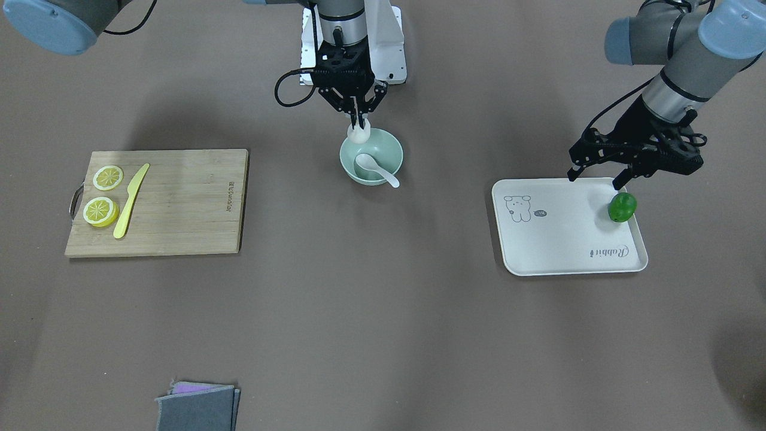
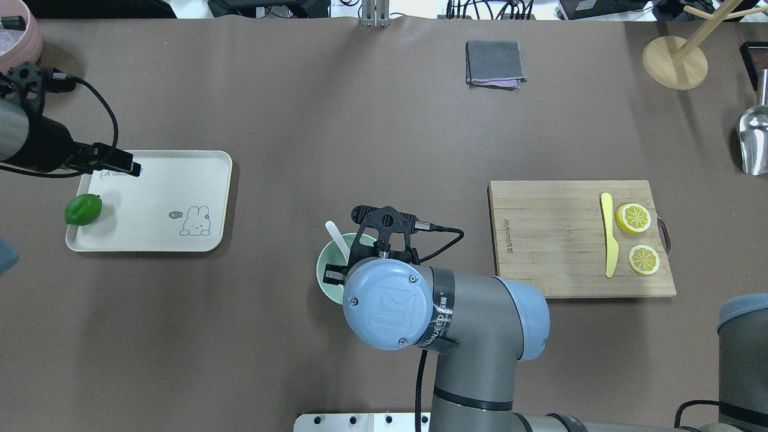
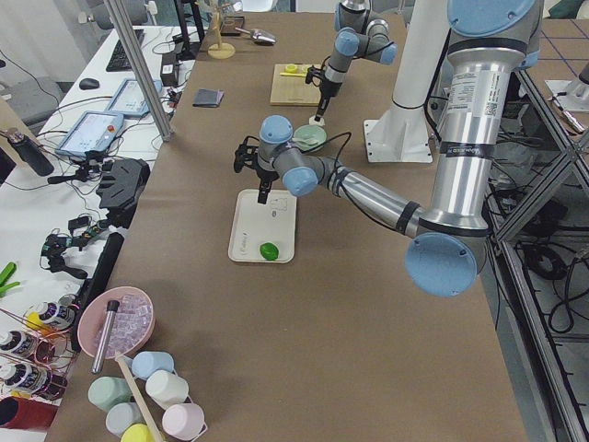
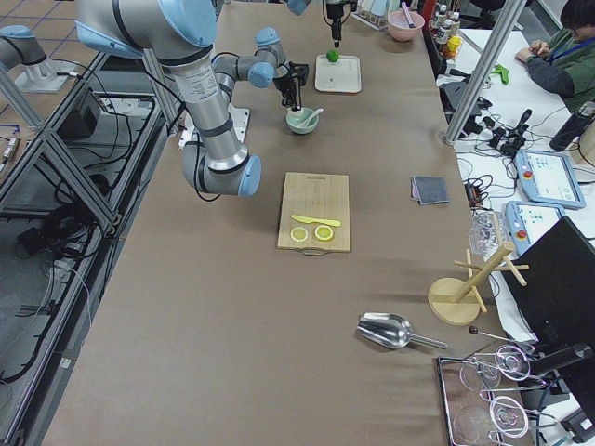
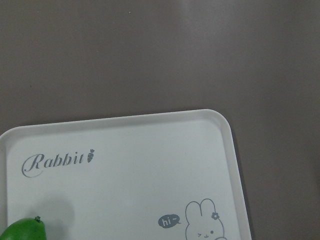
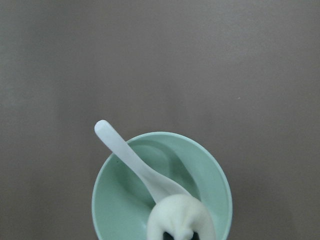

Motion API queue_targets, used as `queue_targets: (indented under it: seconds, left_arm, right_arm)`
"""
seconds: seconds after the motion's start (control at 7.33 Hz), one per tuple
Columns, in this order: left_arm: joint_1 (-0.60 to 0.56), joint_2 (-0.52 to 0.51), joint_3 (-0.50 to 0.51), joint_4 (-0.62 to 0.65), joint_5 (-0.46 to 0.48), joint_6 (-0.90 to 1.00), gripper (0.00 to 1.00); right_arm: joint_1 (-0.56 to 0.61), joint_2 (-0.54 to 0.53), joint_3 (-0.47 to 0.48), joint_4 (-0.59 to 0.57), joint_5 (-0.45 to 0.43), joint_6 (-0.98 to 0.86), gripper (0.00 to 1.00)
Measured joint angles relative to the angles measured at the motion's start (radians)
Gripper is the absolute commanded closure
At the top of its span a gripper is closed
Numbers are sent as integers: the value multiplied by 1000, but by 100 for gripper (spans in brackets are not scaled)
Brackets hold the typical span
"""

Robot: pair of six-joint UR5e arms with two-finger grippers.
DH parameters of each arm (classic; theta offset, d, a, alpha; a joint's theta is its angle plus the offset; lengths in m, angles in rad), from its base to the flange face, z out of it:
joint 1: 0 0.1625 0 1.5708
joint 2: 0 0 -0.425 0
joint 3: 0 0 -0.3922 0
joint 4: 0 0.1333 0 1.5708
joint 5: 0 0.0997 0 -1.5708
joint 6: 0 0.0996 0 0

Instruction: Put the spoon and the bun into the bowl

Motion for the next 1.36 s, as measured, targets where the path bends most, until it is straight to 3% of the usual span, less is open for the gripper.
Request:
queue_targets:
  seconds: [0.55,0.95,1.36]
  left_arm:
    - [0,3,5,-3,-1,2,2]
    - [-65,27,4,43,-63,115,2]
    - [-327,74,0,320,-104,627,2]
  right_arm:
    - [61,56,-5,-8,24,-26,0]
    - [251,40,-2,-57,219,-194,0]
    - [529,-100,5,-59,478,-550,0]
